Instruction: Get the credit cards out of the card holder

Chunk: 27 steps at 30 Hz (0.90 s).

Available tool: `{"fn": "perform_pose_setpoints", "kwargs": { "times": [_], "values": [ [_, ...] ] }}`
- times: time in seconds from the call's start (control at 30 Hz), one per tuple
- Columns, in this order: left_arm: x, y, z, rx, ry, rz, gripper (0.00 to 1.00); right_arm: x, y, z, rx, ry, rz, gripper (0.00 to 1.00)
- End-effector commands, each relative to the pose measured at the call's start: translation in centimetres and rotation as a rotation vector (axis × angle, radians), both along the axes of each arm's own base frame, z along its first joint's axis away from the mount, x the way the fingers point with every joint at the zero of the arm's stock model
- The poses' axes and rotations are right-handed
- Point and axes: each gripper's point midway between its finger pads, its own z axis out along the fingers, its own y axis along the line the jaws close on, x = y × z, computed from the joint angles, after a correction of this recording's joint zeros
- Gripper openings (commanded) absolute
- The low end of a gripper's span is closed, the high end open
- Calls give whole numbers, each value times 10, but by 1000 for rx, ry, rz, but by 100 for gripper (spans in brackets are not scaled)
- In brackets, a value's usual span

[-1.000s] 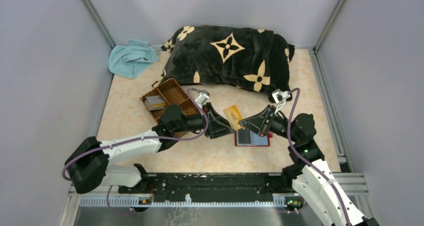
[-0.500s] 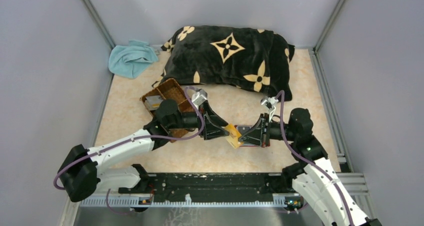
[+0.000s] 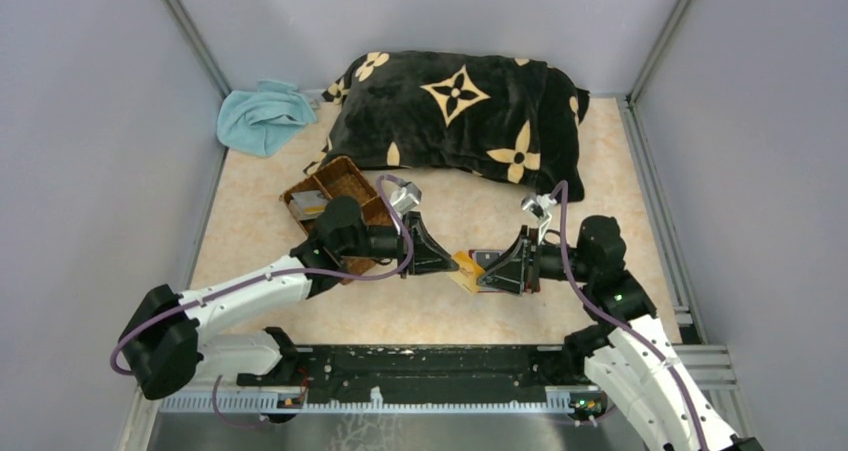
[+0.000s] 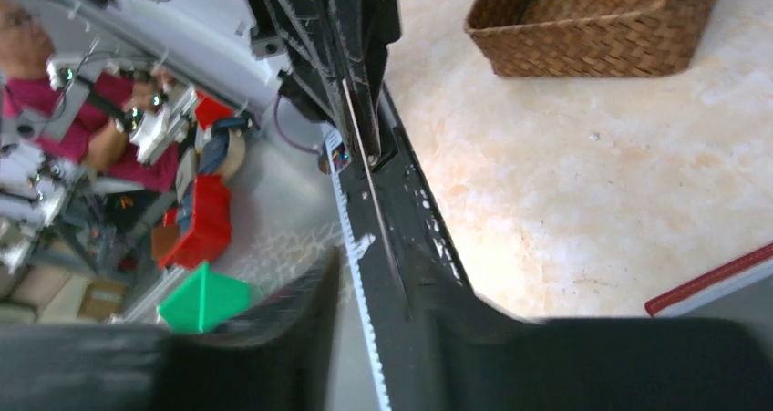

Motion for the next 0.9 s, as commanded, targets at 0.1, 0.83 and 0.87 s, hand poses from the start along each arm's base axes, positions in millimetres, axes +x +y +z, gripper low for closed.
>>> {"fn": "perform_pose_setpoints", "kwargs": {
  "times": [0.1, 0.83, 0.87],
  "values": [
    [72, 19, -4, 126, 24, 458, 0, 44, -16, 24, -29, -133, -309, 52],
    [210, 250, -17, 178, 329, 1499, 0, 48, -14, -36, -70, -33, -303, 53],
    [213, 257, -21, 179, 348, 1502, 0, 48, -14, -37, -71, -31, -302, 53]
  ]
}}
